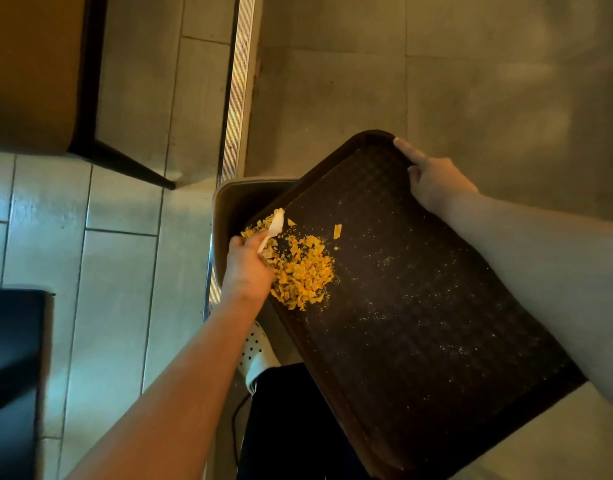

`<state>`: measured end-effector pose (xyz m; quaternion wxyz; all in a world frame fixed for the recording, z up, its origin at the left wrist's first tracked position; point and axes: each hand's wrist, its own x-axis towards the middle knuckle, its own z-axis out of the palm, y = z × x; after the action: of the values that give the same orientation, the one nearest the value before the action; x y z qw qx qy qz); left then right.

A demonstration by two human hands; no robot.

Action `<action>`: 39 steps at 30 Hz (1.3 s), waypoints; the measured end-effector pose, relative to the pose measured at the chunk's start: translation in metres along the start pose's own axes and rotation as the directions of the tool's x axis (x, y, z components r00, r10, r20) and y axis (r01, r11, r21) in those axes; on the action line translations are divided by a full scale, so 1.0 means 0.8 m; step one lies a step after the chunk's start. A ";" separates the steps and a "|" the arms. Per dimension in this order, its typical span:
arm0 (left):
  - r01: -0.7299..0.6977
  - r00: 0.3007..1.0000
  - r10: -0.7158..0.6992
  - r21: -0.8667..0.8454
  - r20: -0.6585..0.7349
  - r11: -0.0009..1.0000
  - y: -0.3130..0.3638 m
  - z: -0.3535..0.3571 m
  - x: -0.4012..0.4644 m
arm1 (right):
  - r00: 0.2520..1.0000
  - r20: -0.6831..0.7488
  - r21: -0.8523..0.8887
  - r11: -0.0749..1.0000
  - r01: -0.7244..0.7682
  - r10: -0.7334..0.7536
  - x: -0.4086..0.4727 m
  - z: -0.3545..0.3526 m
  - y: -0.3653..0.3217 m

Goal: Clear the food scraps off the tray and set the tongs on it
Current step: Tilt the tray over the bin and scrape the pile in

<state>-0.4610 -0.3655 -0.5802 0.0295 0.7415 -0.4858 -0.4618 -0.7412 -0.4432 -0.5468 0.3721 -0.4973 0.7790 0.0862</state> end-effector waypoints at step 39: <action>-0.017 1.000 0.016 0.029 0.024 0.999 0.030 0.010 0.004 | 0.999 0.031 -0.006 0.999 -0.031 0.031 0.002 -0.002 0.011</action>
<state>-0.4832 -0.3768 -0.5751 0.0168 0.7322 -0.4989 -0.4634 -0.7498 -0.4410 -0.5490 0.3814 -0.4847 0.7805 0.1020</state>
